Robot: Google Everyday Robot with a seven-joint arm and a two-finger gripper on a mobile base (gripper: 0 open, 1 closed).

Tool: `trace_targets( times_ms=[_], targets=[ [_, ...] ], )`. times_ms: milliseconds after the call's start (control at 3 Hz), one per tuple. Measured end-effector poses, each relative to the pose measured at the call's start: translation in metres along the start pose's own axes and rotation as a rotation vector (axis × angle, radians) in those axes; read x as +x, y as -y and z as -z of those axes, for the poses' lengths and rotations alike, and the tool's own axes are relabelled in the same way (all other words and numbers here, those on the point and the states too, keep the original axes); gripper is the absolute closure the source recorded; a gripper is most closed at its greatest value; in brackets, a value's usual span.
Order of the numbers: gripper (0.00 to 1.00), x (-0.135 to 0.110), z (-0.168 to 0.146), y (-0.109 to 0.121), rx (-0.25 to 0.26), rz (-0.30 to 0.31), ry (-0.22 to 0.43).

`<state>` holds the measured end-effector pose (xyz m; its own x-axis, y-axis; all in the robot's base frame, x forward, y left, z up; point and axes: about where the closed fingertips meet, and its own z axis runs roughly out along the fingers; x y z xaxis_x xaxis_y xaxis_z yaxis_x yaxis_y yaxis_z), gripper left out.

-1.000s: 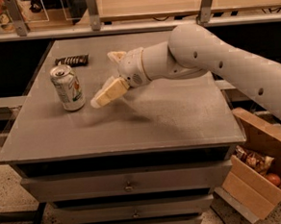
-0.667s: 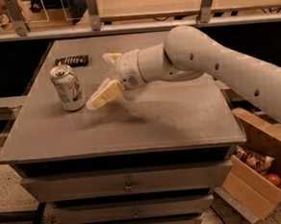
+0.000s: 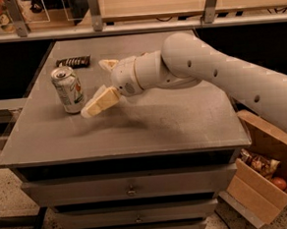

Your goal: Knock 7up can over

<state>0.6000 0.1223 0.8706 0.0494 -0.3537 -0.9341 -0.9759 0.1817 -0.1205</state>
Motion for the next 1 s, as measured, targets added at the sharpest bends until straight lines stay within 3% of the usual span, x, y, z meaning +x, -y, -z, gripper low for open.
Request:
trace_targets(
  times_ms=[1000],
  targets=[
    [0.00, -0.004, -0.026, -0.005, 0.006, 0.005, 0.045]
  ],
)
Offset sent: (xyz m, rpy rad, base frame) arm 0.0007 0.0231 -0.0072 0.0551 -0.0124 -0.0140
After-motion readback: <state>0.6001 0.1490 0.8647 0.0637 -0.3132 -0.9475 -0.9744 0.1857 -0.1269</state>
